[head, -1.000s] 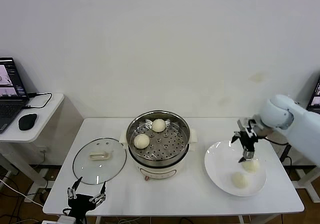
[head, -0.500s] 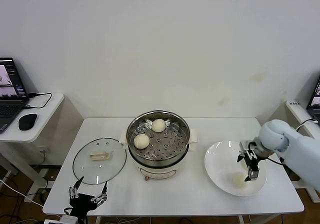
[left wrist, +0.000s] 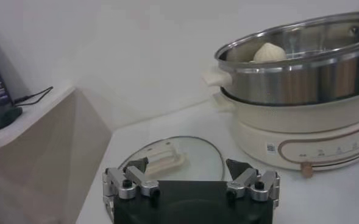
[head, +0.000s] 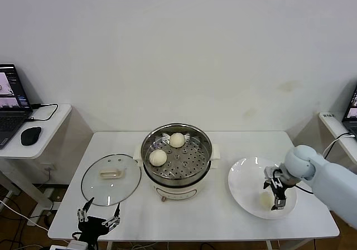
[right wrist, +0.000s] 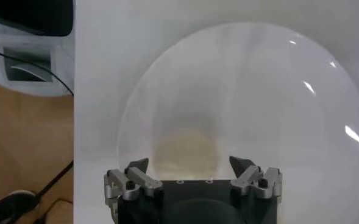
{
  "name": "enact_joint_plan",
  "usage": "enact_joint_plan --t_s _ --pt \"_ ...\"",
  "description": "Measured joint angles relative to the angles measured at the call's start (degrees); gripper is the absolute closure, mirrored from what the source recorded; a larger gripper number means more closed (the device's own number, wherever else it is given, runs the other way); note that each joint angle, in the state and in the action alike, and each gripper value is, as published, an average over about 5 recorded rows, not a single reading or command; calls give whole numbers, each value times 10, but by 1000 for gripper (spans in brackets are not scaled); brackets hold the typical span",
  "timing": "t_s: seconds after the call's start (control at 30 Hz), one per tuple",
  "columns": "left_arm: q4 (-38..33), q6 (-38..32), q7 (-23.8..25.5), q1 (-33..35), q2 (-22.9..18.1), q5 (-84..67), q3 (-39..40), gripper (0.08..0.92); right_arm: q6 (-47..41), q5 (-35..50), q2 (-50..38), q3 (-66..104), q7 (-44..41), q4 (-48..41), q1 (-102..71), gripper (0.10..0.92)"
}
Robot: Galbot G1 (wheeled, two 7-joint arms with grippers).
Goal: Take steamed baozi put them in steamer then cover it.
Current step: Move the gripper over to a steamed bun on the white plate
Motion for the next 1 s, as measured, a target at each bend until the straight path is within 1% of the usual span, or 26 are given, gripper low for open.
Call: enact_joint_plan --t_s 0.5,0.57,0.77,0.83,1.0 --pt "6 0 0 -5 0 2 2 177 5 -9 8 10 2 -16 -13 208" --pt "7 0 0 -6 0 2 2 177 5 -9 8 10 3 -17 -14 237" --pt "9 0 0 -8 0 2 3 177 4 -7 7 14 4 -19 -14 390" --pt "10 0 0 -9 -1 2 4 177 3 -6 6 15 4 -20 -14 415" --pt "11 0 -2 -11 -3 2 5 177 1 0 1 17 2 -20 -8 432"
